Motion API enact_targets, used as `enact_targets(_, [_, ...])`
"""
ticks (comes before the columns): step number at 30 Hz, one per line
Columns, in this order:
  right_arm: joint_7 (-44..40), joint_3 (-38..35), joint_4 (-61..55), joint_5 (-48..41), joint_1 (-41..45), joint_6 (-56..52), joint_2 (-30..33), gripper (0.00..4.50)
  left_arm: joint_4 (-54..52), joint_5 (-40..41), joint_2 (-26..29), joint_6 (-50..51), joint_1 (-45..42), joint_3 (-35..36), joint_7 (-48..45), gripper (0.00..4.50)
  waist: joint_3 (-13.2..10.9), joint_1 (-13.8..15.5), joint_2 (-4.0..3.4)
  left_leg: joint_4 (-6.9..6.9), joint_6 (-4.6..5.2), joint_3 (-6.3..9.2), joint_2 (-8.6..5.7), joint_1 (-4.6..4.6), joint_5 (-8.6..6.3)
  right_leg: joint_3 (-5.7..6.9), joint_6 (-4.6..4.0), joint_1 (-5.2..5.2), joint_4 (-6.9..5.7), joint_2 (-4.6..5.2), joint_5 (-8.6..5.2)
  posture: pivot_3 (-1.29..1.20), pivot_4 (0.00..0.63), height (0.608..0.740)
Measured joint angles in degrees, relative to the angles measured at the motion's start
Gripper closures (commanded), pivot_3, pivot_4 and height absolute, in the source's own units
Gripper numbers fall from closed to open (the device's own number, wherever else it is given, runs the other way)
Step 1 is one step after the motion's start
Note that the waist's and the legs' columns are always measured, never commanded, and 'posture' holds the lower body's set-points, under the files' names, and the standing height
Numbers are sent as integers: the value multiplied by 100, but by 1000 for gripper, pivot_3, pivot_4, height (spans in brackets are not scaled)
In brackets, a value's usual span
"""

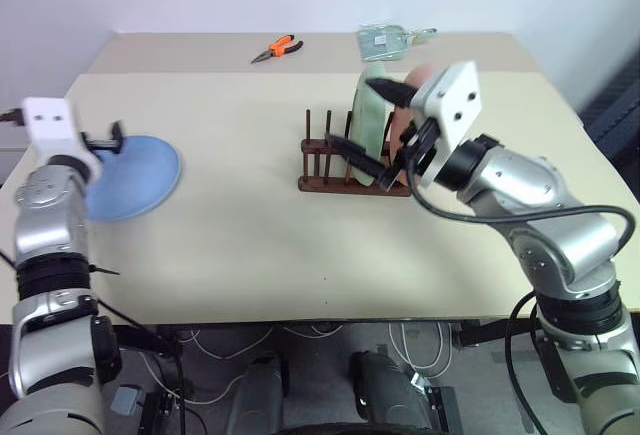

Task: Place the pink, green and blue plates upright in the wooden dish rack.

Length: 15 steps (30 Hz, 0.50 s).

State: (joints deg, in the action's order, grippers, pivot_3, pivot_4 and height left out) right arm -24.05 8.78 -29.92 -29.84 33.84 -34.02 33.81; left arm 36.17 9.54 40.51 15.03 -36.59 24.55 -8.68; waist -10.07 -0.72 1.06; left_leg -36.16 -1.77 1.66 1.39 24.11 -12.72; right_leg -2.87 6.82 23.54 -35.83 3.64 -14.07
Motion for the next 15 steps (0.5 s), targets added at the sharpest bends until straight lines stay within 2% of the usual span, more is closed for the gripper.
enact_targets(7, [-333, 213, -1, 295, -407, 151, -189, 28, -302, 835, -271, 1589, 485, 900, 399, 0, 7, -10, 38, -1, -5, 2, -1, 0, 1, 4, -2, -6, 3, 6, 1, 0, 150, 732])
enact_targets(10, [-383, 206, -1, 437, -451, 207, -246, 0, -575, 1236, -550, 2109, 651, 1297, 633, 827, 5, -11, 41, -1, -7, 5, 0, -7, 2, 4, -3, -4, -9, 4, 1, 0, 150, 732])
enact_targets(15, [-348, 149, 36, 656, -450, 246, -411, 0, -790, 1740, -762, 2484, 603, 1797, 941, 3354, 5, 9, 41, 3, -11, 1, 0, -27, 3, 3, -9, -18, -13, 5, -2, 0, 150, 732])
